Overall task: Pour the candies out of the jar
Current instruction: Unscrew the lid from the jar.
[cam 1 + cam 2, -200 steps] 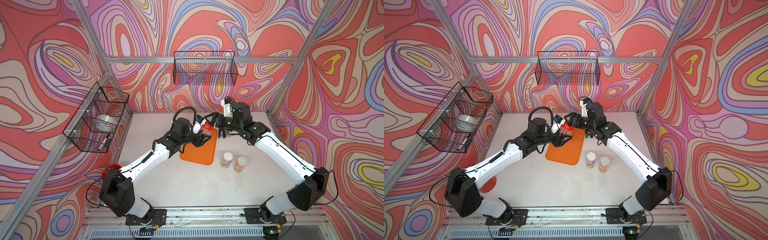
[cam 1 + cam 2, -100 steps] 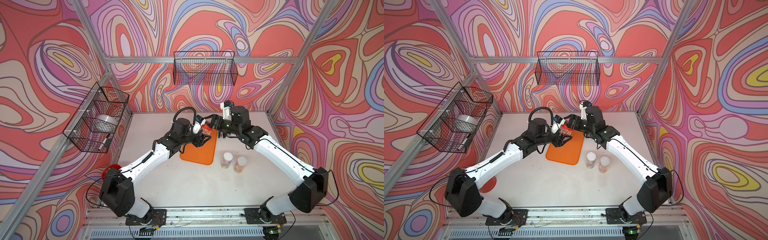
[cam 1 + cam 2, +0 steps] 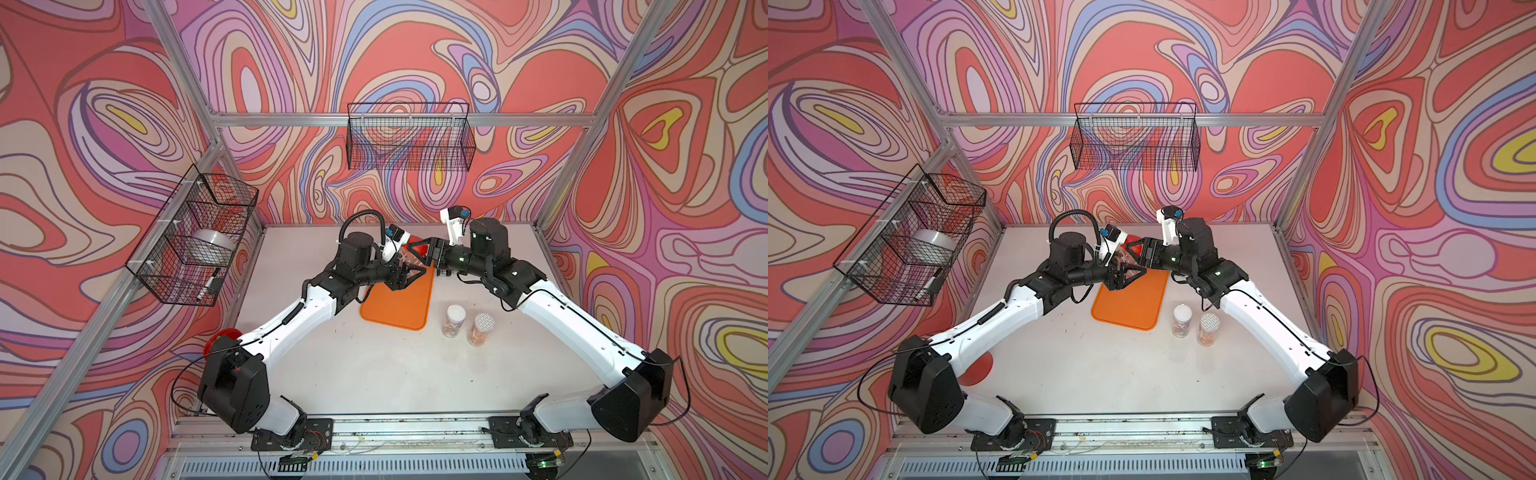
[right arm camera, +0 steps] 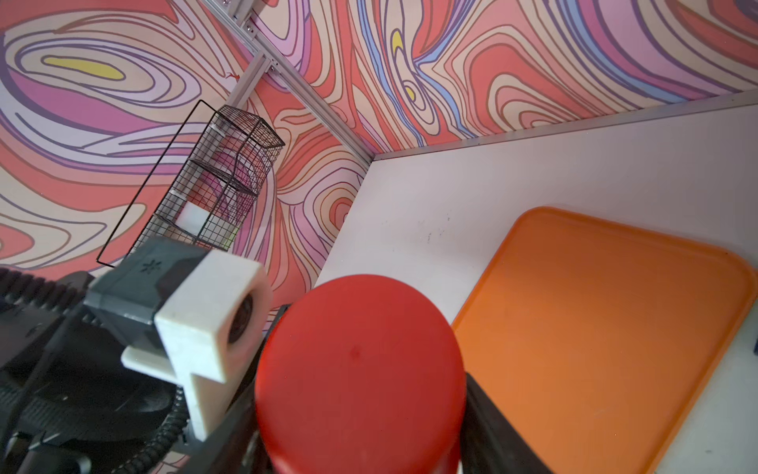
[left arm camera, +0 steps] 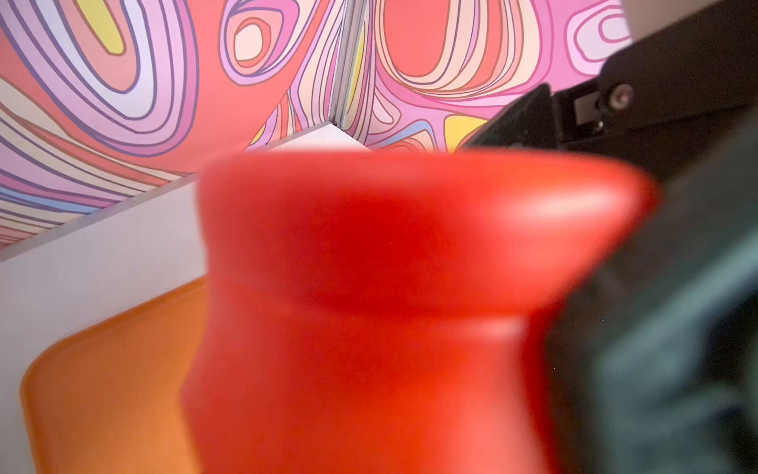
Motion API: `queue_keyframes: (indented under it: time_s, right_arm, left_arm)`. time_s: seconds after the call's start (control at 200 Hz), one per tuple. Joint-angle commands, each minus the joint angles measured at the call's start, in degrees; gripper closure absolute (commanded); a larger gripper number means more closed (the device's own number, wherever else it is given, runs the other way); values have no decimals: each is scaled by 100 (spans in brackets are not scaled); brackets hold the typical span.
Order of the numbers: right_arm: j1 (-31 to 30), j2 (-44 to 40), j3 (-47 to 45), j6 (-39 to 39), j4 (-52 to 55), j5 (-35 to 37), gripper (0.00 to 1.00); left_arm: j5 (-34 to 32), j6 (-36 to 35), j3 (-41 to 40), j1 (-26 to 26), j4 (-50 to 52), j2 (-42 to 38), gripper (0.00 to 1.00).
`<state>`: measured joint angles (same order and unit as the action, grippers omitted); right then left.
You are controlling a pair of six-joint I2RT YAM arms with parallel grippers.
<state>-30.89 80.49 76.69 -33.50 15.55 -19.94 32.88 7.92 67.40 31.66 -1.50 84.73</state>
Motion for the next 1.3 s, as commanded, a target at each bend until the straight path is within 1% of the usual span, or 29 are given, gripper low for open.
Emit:
queue_keyframes:
  time_s: [0.0,0.15,0.25,0.3,0.371,0.516,0.656,0.761,0.901,0.972,1.112,1.297]
  right_arm:
    - [-18,-20,139,485,276,34,46]
    - [-13,16,340,941,612,145,48]
    - [-5,-52,346,1494,743,-119,51]
    - [44,-146,268,1798,772,-402,52]
    - [162,-289,166,2004,795,-750,53]
    - [383,-494,62,1972,720,-1128,53]
    - [438,-360,193,1805,708,-1301,51]
    - [441,-274,321,1737,755,-1122,48]
    - [431,-318,434,1618,757,-891,34]
    - [435,-304,478,1560,748,-817,29]
    - [417,-207,522,1432,748,-555,23]
    - [314,14,619,1317,731,-218,22]
  left_arm:
    - [384,34,93,-19,-190,-176,100]
    - [604,-1,166,-19,-70,-176,100]
    - [1193,4,219,-83,-82,-159,100]
    - [1516,56,276,-131,-79,-133,100]
    - [1693,65,294,-164,-52,-156,100]
    - [1676,-65,283,-164,79,-253,100]
    - [1697,-6,283,-167,53,-229,100]
    - [1585,-31,283,-168,90,-237,100]
    - [1258,-147,289,-165,221,-271,100]
    - [1091,-181,300,-168,286,-273,100]
    - [916,-238,353,-160,382,-242,100]
    - [655,-433,474,-52,628,-186,100]
